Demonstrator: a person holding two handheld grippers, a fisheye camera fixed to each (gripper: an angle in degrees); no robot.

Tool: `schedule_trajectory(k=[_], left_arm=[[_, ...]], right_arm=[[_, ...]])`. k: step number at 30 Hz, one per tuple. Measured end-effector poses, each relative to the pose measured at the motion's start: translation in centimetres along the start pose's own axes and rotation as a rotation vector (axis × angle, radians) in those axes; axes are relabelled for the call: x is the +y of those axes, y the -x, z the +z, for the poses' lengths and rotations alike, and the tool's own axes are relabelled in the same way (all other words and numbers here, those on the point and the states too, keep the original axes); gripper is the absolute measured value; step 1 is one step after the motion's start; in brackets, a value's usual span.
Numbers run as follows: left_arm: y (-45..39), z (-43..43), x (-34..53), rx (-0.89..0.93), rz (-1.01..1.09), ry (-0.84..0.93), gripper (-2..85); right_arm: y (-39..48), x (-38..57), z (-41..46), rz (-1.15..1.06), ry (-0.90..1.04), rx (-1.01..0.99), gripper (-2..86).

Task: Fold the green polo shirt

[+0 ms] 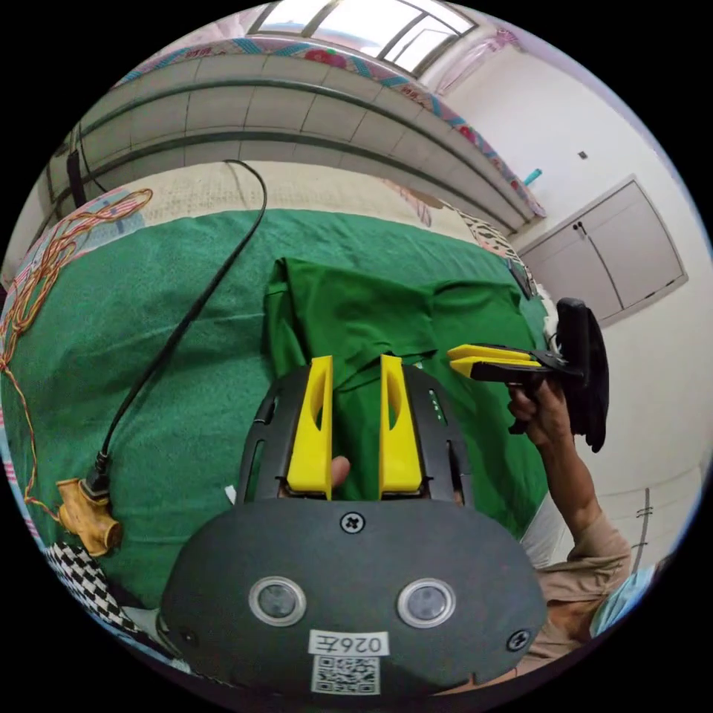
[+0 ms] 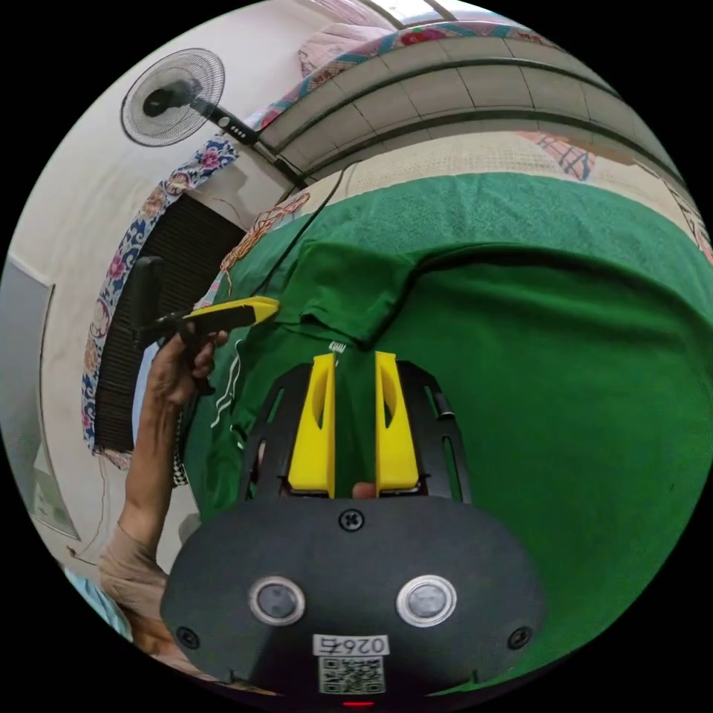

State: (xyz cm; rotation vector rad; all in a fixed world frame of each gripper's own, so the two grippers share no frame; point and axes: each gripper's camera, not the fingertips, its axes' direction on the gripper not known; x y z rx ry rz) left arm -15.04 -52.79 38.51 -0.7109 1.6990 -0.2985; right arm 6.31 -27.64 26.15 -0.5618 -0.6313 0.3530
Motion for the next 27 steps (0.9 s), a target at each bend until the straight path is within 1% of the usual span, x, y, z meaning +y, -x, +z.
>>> schedule_trajectory(k=[3, 7, 9, 10, 12, 13, 15, 18, 20, 21, 22, 27], left_arm=[[1.2, 0.4, -1.2, -0.078, 0.004, 0.046, 6.6], [4.4, -1.6, -1.1, -0.122, -0.08, -0.001, 2.2], [5.2, -3.1, -1.0, -0.087, -0.103, -0.052, 1.4], [5.0, -4.1, -0.9, -0.047, -0.084, -0.1, 0.9], [4.2, -4.7, -1.4, 0.028, -0.038, -0.116, 0.9], [3.4, -4.5, -2.1, 0.047, -0.003, -0.082, 3.2], [2.2, -3.5, -3.6, 0.029, 0.037, -0.023, 6.6], [1.6, -1.5, -6.3, -0.029, 0.028, 0.068, 10.2], [1.9, -0.3, -7.6, -0.037, 0.013, 0.124, 8.2], [2.0, 0.2, -8.2, -0.038, 0.014, 0.16, 4.6], [2.1, 0.4, -8.6, -0.059, 0.016, 0.178, 2.7], [2.0, -1.7, -9.2, -0.023, 0.03, 0.14, 0.1]], right_arm=[[-0.9, -1.6, 1.2, 0.006, 0.0, -0.002, 4.6], [-0.6, -2.2, 1.4, -0.053, -0.027, 0.095, 4.2], [-0.8, -2.4, 1.1, -0.059, -0.039, 0.139, 4.5], [-1.2, -2.7, 1.1, -0.056, -0.039, 0.148, 4.7], [-1.9, -3.2, 1.2, -0.047, -0.028, 0.12, 5.0], [-2.5, -3.5, 1.5, -0.035, -0.018, 0.079, 5.5], [-3.3, -4.1, 2.1, -0.011, -0.003, 0.022, 6.2], [-4.5, -5.0, 3.2, 0.032, 0.01, -0.016, 6.7], [-5.0, -5.7, 3.6, 0.041, 0.009, -0.006, 4.3], [-5.1, -5.8, 3.6, 0.038, 0.014, -0.008, 3.2], [-5.3, -6.1, 3.6, 0.033, 0.018, -0.021, 1.2], [-6.2, -6.9, 2.0, 0.039, -0.011, -0.09, -1.2]])
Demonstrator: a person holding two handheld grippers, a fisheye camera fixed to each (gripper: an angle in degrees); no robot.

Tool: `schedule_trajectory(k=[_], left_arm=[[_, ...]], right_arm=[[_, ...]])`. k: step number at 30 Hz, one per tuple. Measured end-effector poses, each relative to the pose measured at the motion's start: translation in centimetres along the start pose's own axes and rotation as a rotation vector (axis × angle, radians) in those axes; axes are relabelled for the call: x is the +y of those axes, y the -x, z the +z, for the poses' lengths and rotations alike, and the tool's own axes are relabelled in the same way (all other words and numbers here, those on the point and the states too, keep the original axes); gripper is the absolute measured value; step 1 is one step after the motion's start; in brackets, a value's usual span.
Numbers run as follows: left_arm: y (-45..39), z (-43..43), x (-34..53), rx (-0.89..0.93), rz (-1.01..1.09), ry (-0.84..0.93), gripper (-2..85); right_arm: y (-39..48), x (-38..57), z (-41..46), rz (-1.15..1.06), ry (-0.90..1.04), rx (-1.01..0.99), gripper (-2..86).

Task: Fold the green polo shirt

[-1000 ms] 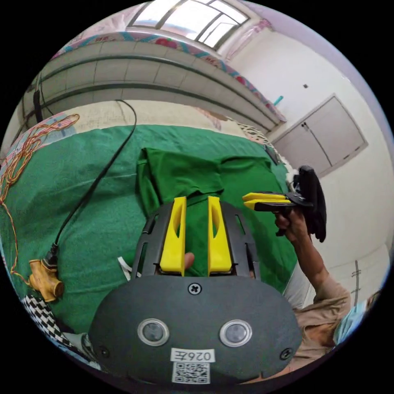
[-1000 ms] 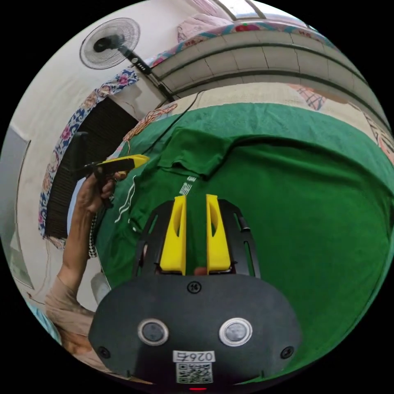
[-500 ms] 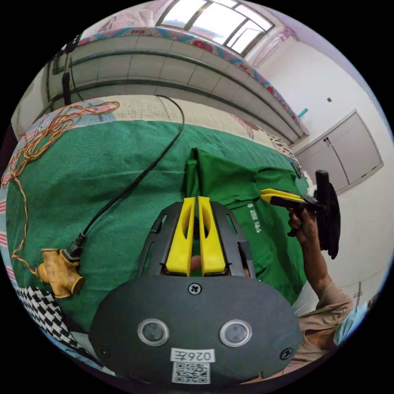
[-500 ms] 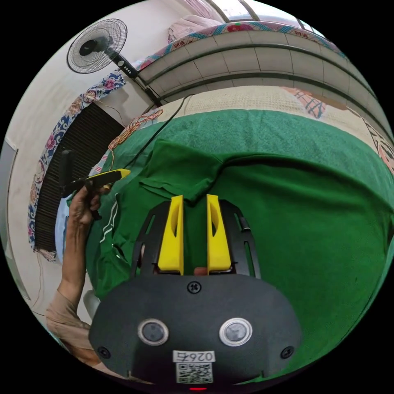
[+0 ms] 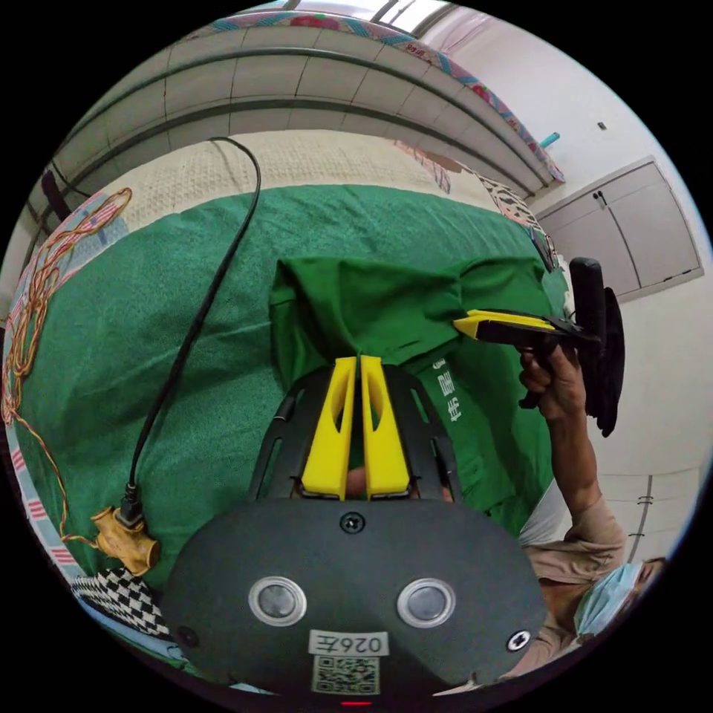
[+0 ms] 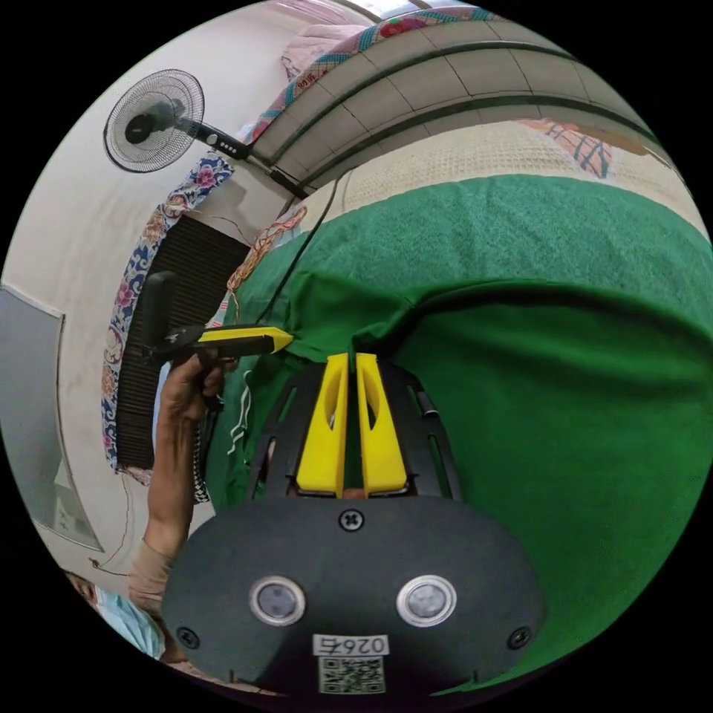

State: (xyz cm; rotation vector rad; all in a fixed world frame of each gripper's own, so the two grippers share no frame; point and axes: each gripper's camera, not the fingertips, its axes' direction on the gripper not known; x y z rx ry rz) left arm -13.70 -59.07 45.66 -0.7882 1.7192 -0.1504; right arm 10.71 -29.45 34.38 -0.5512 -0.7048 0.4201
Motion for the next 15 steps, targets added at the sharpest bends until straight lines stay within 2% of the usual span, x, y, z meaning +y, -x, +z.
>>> schedule_trajectory(k=[5, 10, 15], left_arm=[[-0.6, -1.7, 1.7, 0.179, 0.059, -0.061, -0.4], [-0.4, 1.8, 4.4, 0.199, 0.124, 0.053, -0.3], [2.0, -0.4, 6.8, 0.272, 0.08, -0.104, -0.6]], right_arm=[[-0.7, 1.9, -2.9, -0.003, -0.042, -0.115, -1.3], [-2.0, 3.9, -1.1, 0.006, 0.103, -0.024, 0.0], [0.0, 5.8, -2.2, -0.061, 0.141, 0.108, 4.3]])
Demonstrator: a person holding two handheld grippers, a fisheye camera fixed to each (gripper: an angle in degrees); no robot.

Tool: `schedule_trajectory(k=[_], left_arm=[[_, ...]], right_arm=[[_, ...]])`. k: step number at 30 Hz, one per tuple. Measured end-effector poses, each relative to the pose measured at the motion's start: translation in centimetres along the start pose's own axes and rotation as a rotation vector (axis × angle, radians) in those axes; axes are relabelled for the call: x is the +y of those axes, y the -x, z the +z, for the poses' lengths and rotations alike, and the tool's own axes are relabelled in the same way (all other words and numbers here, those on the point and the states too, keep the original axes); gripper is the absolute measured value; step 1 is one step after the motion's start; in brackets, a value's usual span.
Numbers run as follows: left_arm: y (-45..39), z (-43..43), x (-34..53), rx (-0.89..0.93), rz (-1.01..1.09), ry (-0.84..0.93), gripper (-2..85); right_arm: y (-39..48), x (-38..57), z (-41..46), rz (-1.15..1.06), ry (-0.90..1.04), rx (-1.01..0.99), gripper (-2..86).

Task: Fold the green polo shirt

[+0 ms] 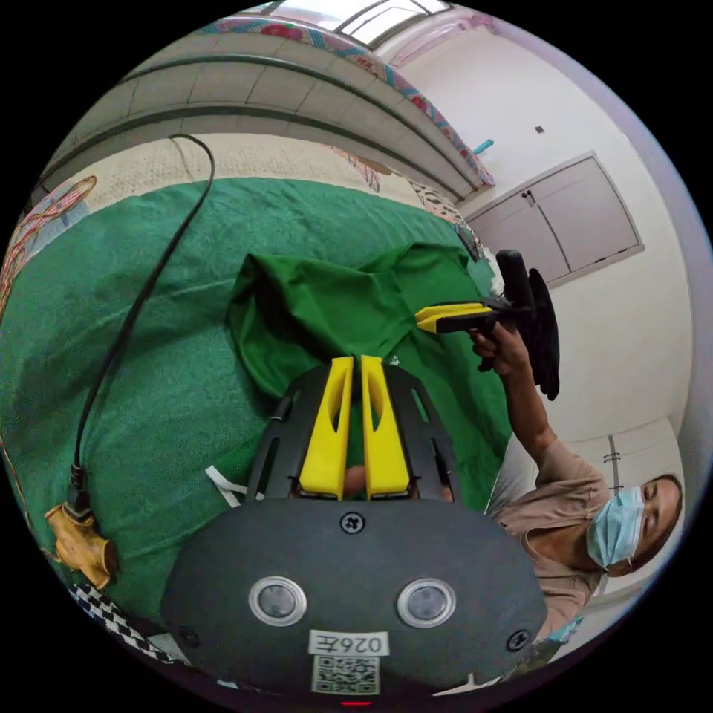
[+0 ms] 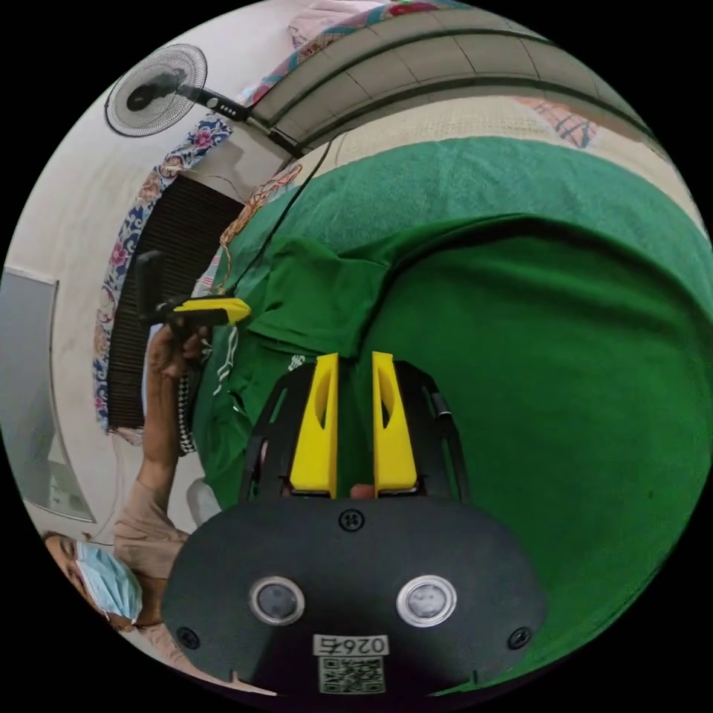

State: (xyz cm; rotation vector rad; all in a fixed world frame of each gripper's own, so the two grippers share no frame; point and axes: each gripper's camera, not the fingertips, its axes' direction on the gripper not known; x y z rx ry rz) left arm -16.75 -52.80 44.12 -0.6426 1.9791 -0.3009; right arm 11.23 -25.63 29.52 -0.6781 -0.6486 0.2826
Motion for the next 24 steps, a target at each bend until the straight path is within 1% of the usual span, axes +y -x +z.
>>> schedule_trajectory(k=[2, 4, 6, 8, 9, 10, 11, 12, 13, 15, 17, 19, 21, 23, 24], left_arm=[[0.1, -1.1, 0.4, 0.0, 0.004, -0.084, -0.8], [-0.2, -1.4, 0.4, -0.034, 0.015, -0.187, -0.9], [-0.4, -0.4, 0.1, -0.066, 0.028, -0.25, -1.0], [-0.2, 2.1, -0.9, -0.153, 0.019, -0.213, -1.0], [0.6, 4.2, -1.5, -0.243, -0.01, -0.137, -0.9], [1.7, 6.5, -1.9, -0.388, -0.057, -0.024, -0.9], [2.5, 7.5, -1.8, -0.477, -0.099, 0.042, -0.9], [3.1, 7.9, -1.2, -0.463, -0.095, 0.033, -0.9], [3.8, 7.2, -0.2, -0.427, -0.153, -0.01, -0.9], [3.8, 6.6, 1.4, -0.457, -0.143, -0.016, -1.0], [3.1, 5.9, 3.5, -0.425, -0.106, -0.051, -1.0], [1.8, 5.6, 7.1, -0.299, -0.025, -0.133, -1.0], [1.0, 6.4, 9.4, -0.261, 0.039, -0.178, -1.0], [0.5, 8.4, 10.9, -0.304, 0.111, -0.149, -1.0], [1.2, 10.5, 11.4, -0.449, 0.098, -0.056, -1.0]], right_arm=[[1.6, 1.0, -1.6, -0.017, -0.066, 0.139, 4.3], [2.7, 1.3, -2.2, -0.029, -0.118, 0.18, 3.8], [4.0, 1.2, -2.0, -0.057, -0.159, 0.189, 3.1], [5.4, 0.8, -0.9, -0.096, -0.19, 0.216, 2.0], [5.6, 0.7, -0.6, -0.108, -0.2, 0.229, 1.8], [5.8, 0.4, 0.2, -0.102, -0.2, 0.279, 1.2], [5.5, 0.1, 1.2, -0.088, -0.171, 0.358, 0.3], [5.3, 0.0, 1.6, -0.087, -0.146, 0.387, -0.2], [5.0, 0.2, 1.2, -0.094, -0.153, 0.346, -0.8], [4.8, 1.2, -0.2, -0.059, -0.172, 0.293, -0.9], [6.1, 3.6, -1.6, -0.072, -0.22, 0.302, -0.8], [7.6, 5.6, -2.0, -0.114, -0.225, 0.272, -0.9], [9.2, 7.6, -1.9, -0.157, -0.226, 0.266, -0.9], [11.2, 9.8, -1.1, -0.226, -0.204, 0.297, -0.9], [11.6, 10.1, -0.7, -0.241, -0.182, 0.326, -0.9]])
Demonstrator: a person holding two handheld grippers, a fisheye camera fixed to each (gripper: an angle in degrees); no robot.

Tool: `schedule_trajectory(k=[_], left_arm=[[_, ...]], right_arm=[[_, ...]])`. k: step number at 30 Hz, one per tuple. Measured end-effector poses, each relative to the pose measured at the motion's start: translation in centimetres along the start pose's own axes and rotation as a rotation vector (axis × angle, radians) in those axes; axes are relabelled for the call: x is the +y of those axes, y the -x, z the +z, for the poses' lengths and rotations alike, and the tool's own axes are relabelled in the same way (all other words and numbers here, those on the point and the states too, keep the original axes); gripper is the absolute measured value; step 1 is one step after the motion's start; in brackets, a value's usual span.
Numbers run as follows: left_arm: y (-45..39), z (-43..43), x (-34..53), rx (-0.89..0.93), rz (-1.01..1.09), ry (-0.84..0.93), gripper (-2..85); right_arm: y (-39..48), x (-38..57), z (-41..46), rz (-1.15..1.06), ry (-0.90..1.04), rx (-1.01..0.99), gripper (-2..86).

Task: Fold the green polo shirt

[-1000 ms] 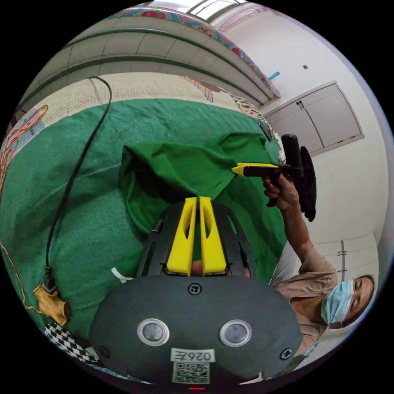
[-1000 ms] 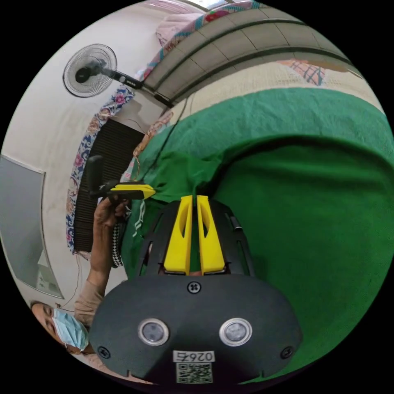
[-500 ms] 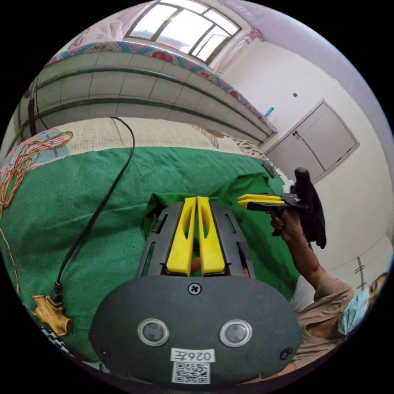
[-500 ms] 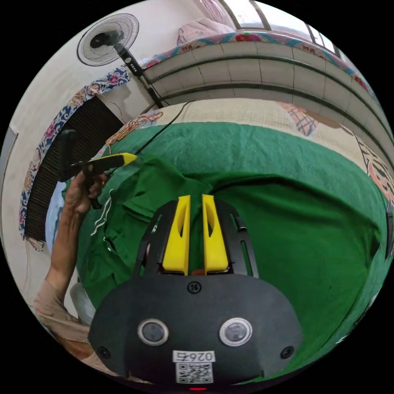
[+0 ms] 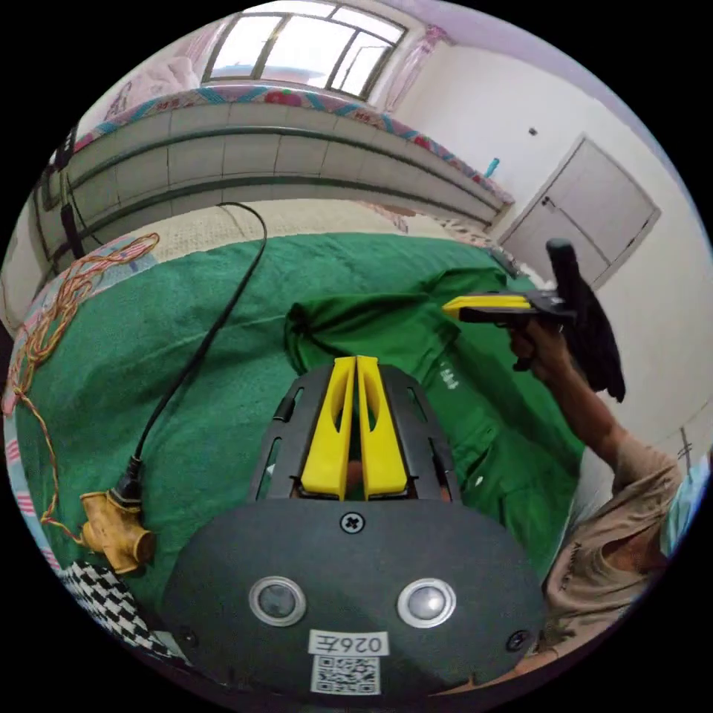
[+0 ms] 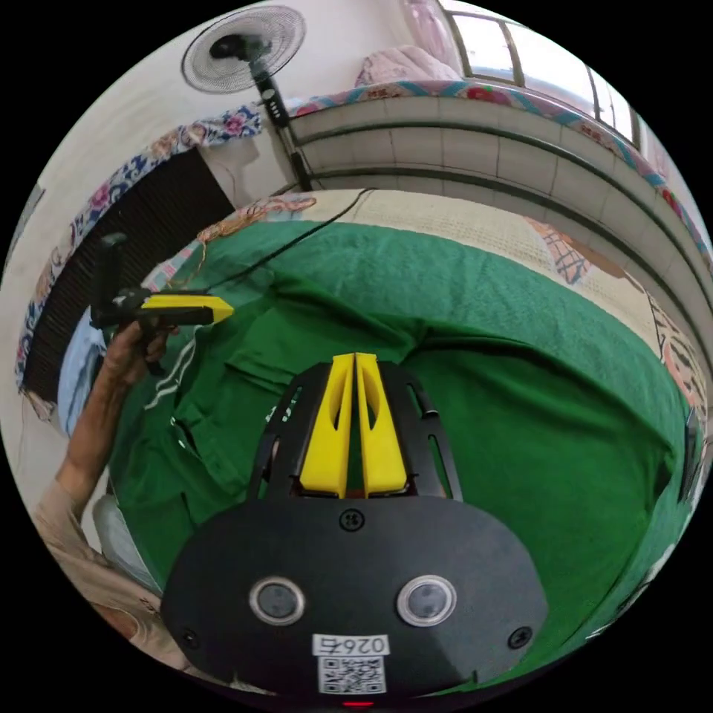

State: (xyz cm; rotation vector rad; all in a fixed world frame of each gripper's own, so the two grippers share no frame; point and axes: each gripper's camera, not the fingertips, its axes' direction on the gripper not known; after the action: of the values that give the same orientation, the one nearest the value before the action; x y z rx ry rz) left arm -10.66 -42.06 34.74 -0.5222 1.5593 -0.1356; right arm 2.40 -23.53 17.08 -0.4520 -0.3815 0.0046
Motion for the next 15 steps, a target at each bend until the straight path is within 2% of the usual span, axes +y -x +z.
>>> schedule_trajectory(k=[1, 3, 6, 8, 11, 15], left_arm=[[0.4, 1.8, 0.7, -0.085, -0.006, 0.088, -0.9], [2.0, 1.2, 2.4, 0.022, -0.159, 0.027, -1.0], [1.8, 0.2, 5.6, 0.024, -0.195, -0.01, -1.0], [0.4, -1.1, 7.9, 0.004, -0.18, -0.071, -1.0], [-3.7, -4.6, 12.1, -0.04, -0.122, -0.286, -1.0], [-12.7, -10.0, 18.6, -0.013, 0.073, -0.696, -1.0]], right_arm=[[0.8, 0.6, 0.6, -0.037, 0.065, 0.067, -0.9], [1.3, 1.9, 0.4, -0.051, 0.128, 0.127, -0.9], [1.8, 5.9, -4.2, -0.054, 0.05, 0.107, -0.9], [2.1, 11.2, -10.1, -0.053, -0.082, 0.096, -0.9], [2.5, 20.3, -18.9, -0.048, -0.299, 0.103, -0.9], [3.2, 32.8, -29.1, -0.013, -0.619, 0.175, -0.9]])
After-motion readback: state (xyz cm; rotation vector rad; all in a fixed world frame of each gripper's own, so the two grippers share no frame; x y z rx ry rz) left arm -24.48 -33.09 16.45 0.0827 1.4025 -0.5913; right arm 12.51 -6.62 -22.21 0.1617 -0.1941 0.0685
